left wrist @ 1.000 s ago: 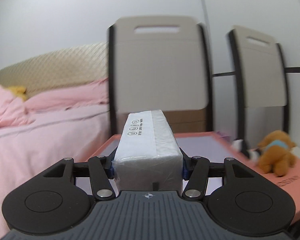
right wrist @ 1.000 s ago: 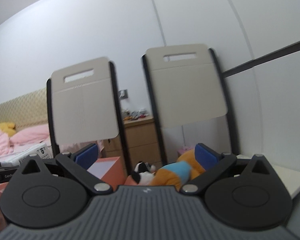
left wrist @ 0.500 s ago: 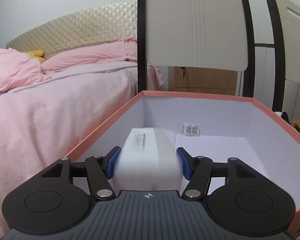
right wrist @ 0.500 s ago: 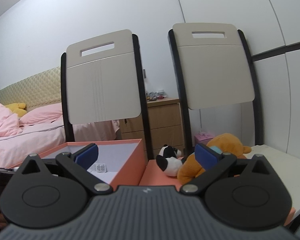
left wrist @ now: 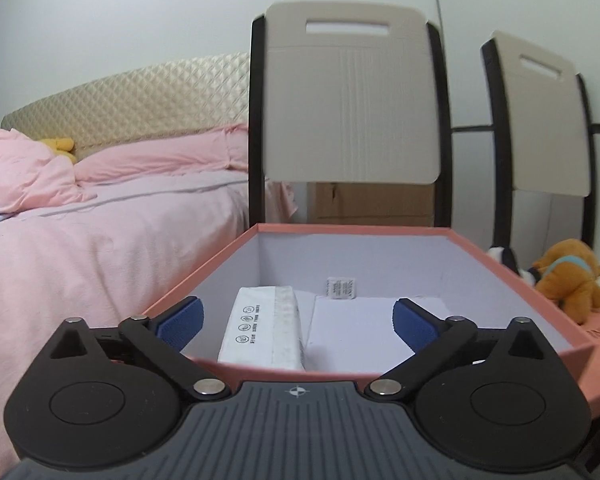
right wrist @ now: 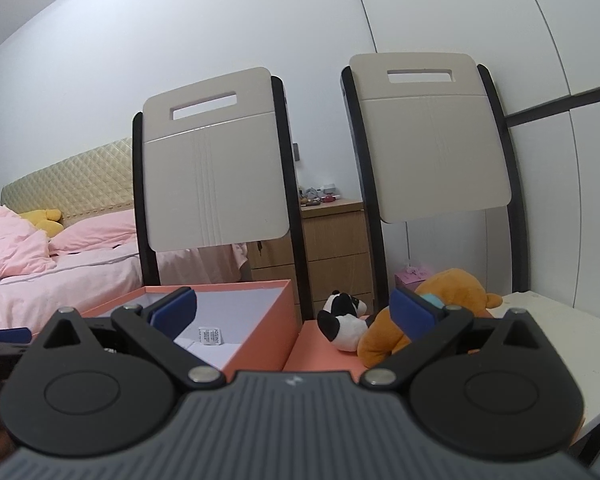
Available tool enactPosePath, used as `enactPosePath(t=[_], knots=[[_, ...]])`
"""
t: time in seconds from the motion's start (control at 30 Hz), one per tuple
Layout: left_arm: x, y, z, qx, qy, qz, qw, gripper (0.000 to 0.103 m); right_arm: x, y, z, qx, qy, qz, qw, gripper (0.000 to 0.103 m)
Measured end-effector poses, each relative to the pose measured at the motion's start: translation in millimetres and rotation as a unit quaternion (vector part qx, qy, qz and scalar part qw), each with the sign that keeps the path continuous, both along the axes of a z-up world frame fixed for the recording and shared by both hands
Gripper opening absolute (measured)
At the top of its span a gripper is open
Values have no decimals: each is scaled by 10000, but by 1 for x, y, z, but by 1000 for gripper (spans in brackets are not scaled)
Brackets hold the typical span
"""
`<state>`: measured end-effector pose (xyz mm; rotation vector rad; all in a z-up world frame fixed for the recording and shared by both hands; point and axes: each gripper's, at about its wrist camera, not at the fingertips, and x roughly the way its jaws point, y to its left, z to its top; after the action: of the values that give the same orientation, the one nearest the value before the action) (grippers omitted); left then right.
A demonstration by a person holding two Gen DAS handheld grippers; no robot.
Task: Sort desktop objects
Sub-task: 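Reach the right gripper to the brown teddy bear and grasp it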
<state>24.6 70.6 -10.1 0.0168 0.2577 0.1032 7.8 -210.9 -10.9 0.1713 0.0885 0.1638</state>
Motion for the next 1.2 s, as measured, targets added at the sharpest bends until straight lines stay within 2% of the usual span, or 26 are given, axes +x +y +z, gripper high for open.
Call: enactPosePath(t=[0.17, 0.3, 0.47, 1.03, 1.2], knots=[[-16, 2, -3, -20, -338, -132, 9993, 103, 0, 11, -4, -177, -10, 103, 9998, 103], [-20, 2, -4, -42, -419, -187, 9989, 103, 3, 20, -8, -272, 26, 57, 9996, 103], [-22, 3, -4, -74, -429, -242, 9988, 103, 10, 22, -11, -227, 113, -110, 9996, 103], [-20, -1, -8, 20, -385, -170, 9991, 103, 3, 12, -13, -245, 135, -143, 9995, 103], [-22, -1, -8, 18, -401, -160, 9991, 103, 10, 5, -8, -327, 355, -315, 9983, 103]])
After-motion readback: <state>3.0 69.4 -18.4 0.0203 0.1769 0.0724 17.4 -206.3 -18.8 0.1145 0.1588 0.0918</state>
